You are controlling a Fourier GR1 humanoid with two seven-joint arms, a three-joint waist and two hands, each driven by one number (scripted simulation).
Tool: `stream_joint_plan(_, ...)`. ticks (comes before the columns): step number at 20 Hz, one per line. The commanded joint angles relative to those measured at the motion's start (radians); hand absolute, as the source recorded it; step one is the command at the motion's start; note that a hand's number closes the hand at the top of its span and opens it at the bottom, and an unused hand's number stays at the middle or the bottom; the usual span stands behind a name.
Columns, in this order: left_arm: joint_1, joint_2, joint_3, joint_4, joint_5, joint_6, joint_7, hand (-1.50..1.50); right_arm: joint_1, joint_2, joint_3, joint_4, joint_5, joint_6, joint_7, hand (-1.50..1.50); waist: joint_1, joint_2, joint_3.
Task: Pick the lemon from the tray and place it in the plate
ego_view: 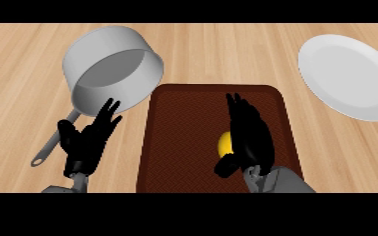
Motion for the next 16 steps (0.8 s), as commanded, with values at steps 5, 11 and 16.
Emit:
stream_joint_plan(5, -0.018, -0.006, 0.038, 0.035, 0.000, -0.030, 0.052, 0.00, 0.036, 0.063, -0.051, 0.148, 0.036, 0.006, -0.079, -1.50, 0.000, 0.007, -0.006)
stream_joint_plan(11, -0.001, -0.021, 0.017, 0.020, -0.025, -0.032, 0.065, 0.00, 0.018, 0.050, -0.016, 0.195, 0.029, 0.124, -0.135, 1.50, 0.000, 0.006, -0.006)
stream_joint_plan(16, 0.020, -0.045, 0.045, 0.051, -0.037, -0.047, 0.027, 0.00, 0.044, 0.076, -0.024, 0.133, 0.118, 0.134, -0.106, 1.50, -0.004, 0.005, -0.006)
